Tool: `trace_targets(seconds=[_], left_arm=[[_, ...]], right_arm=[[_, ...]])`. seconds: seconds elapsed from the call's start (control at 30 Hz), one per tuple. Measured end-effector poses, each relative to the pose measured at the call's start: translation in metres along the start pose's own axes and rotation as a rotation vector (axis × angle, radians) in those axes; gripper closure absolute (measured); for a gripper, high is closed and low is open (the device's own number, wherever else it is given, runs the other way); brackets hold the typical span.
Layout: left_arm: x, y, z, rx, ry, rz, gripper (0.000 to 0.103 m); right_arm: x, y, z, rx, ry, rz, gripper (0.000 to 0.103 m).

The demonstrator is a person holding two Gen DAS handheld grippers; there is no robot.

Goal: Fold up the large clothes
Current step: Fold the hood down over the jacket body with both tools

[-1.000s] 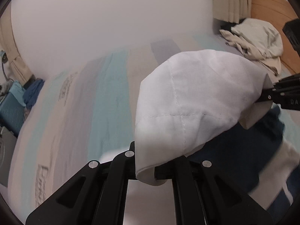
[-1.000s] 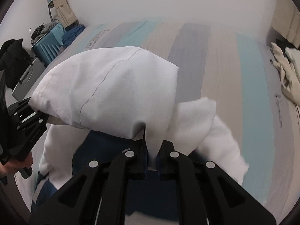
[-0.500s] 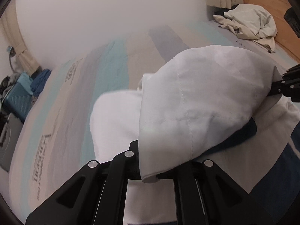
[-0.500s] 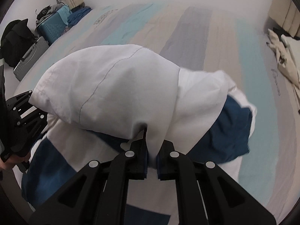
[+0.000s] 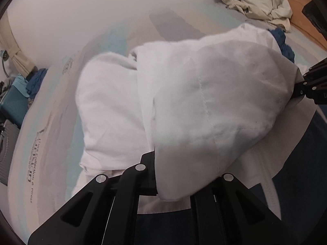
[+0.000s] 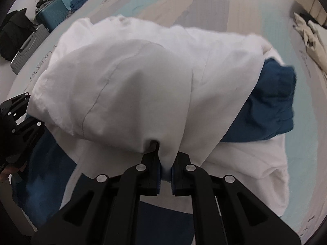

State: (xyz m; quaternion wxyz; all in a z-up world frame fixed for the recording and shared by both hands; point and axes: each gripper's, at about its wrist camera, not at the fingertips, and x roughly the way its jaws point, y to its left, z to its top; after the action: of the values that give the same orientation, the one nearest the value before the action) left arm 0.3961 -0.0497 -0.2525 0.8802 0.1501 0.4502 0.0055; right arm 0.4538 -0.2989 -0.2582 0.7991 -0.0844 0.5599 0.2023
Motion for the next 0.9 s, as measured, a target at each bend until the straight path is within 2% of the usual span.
trace_targets(seconds=[0.1, 0.13, 0.2, 0.23, 0.27, 0.33, 0.4, 0.47, 0.53, 0.63, 0.8, 0.9], left_arm=[[0.008, -0.001, -0.001, -0.012, 0.031, -0.013, 0.092], [0.007, -0.001, 0.000, -0.023, 0.040, -0.015, 0.087], [0.003, 0.005, 0.003, -0.065, 0.062, -0.023, 0.056], [-0.002, 0.010, 0.004, -0.100, 0.065, -0.029, 0.026], [-0.009, 0.016, 0.004, -0.133, 0.055, -0.041, 0.013], [-0.024, 0.023, 0.005, -0.158, 0.041, -0.070, 0.012], [-0.033, 0.026, 0.005, -0.142, 0.066, -0.086, 0.012], [-0.046, 0.033, 0.007, -0.138, 0.074, -0.129, 0.011], [-0.056, 0.040, 0.013, -0.134, 0.071, -0.184, 0.009], [-0.061, 0.046, 0.028, -0.118, 0.061, -0.280, 0.006], [-0.046, 0.048, 0.063, -0.010, 0.065, -0.439, 0.006], [-0.020, 0.043, 0.081, 0.053, 0.113, -0.539, 0.006]], right_arm=[[0.001, -0.002, 0.001, 0.014, 0.007, 0.011, 0.092], [-0.001, -0.002, 0.000, 0.014, 0.008, 0.013, 0.092], [-0.009, -0.003, 0.003, 0.008, 0.002, 0.016, 0.091], [-0.013, -0.004, 0.004, 0.008, -0.001, 0.024, 0.087], [-0.018, -0.004, 0.005, 0.005, -0.005, 0.036, 0.085], [-0.030, -0.005, 0.006, -0.011, -0.012, 0.046, 0.079], [-0.041, -0.005, 0.005, -0.022, -0.027, 0.049, 0.070], [-0.056, -0.007, 0.004, -0.044, -0.044, 0.087, 0.065], [-0.066, -0.007, 0.005, -0.077, -0.058, 0.102, 0.053], [-0.077, -0.009, 0.020, -0.142, -0.066, 0.166, 0.042], [-0.058, -0.009, 0.060, -0.211, -0.002, 0.271, 0.039], [-0.040, -0.012, 0.073, -0.228, 0.048, 0.298, 0.039]])
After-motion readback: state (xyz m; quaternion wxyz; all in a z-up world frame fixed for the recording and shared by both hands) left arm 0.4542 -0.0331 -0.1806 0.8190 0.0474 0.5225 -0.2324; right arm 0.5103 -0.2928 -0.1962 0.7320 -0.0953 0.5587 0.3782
